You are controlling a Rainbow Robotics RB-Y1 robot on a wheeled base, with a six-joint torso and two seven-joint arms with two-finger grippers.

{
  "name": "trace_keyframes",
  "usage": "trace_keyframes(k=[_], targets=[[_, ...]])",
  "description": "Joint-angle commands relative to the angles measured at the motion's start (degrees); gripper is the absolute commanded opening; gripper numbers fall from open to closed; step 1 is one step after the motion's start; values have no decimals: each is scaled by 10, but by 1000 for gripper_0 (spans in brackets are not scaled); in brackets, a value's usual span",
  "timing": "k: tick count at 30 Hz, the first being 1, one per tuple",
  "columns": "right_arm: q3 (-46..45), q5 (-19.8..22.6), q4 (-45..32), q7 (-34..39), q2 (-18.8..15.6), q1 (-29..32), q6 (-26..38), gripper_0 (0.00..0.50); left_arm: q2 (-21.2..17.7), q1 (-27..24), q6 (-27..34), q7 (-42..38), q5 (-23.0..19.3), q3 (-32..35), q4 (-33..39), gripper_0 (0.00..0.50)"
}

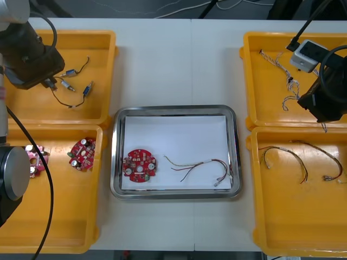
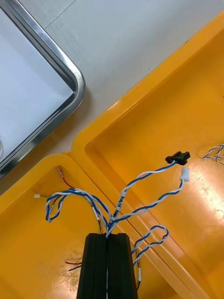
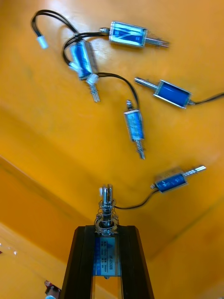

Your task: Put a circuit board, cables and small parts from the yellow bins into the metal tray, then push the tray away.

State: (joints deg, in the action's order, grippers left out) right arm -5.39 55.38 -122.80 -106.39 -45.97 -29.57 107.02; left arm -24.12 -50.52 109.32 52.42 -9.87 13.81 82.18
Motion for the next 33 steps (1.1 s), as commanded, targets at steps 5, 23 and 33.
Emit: trace_keyframes(k=[5,23,33], targets=[[28,-1,-11,19,11,-15,-6,0,-25,38,7,19,-58,-65,131,0],[42,-17,14,18,14,-30,-24,0,-25,130,7,-39,-114,-206,281,0],[45,-24,29,15,15,-36,-32,0,-13,143,7,-71,-133,-250,291,0]])
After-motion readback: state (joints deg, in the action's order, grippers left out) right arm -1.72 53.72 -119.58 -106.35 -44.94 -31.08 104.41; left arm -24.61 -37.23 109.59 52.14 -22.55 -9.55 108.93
